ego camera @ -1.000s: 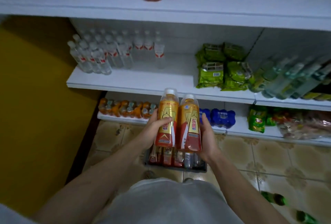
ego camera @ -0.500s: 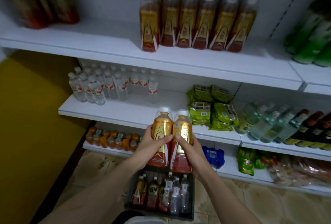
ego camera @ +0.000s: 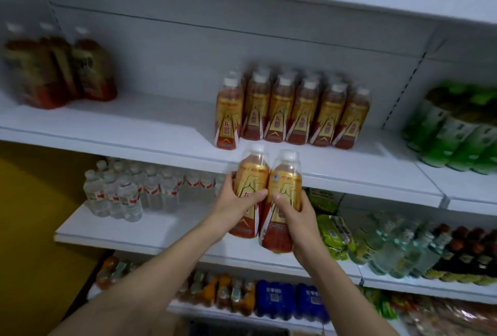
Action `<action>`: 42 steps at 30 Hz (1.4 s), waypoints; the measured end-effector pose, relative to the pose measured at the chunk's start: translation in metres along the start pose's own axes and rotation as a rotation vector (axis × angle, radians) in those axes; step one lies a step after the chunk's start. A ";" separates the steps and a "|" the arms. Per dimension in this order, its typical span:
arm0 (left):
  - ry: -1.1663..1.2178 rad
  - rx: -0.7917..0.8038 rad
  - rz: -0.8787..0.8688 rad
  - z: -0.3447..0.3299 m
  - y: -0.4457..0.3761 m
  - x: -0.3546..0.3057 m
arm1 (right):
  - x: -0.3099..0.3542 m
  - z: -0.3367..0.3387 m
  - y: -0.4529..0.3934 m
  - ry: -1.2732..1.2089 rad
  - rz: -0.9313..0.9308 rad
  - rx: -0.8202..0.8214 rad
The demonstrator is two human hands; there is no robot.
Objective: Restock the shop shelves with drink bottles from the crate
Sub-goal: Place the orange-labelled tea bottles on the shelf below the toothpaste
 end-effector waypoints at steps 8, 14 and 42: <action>-0.115 -0.107 -0.215 0.000 -0.045 -0.088 | 0.076 0.005 -0.047 0.067 0.190 -0.014; -0.194 -0.298 -0.265 -0.002 -0.066 -0.122 | 0.105 0.024 -0.085 0.140 0.291 0.004; -1.031 -0.222 -0.506 -0.016 -0.088 -0.199 | 0.079 0.028 -0.142 0.360 0.296 0.092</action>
Point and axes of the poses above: each hand's wrist, its own y-axis away from the middle knuckle, its own z-axis out of the back of the hand, x = y × z, the point moved 9 cm from there along -y, towards the middle knuckle, and after that the axes turned 6 degrees about -y, right-handed, at the moved point
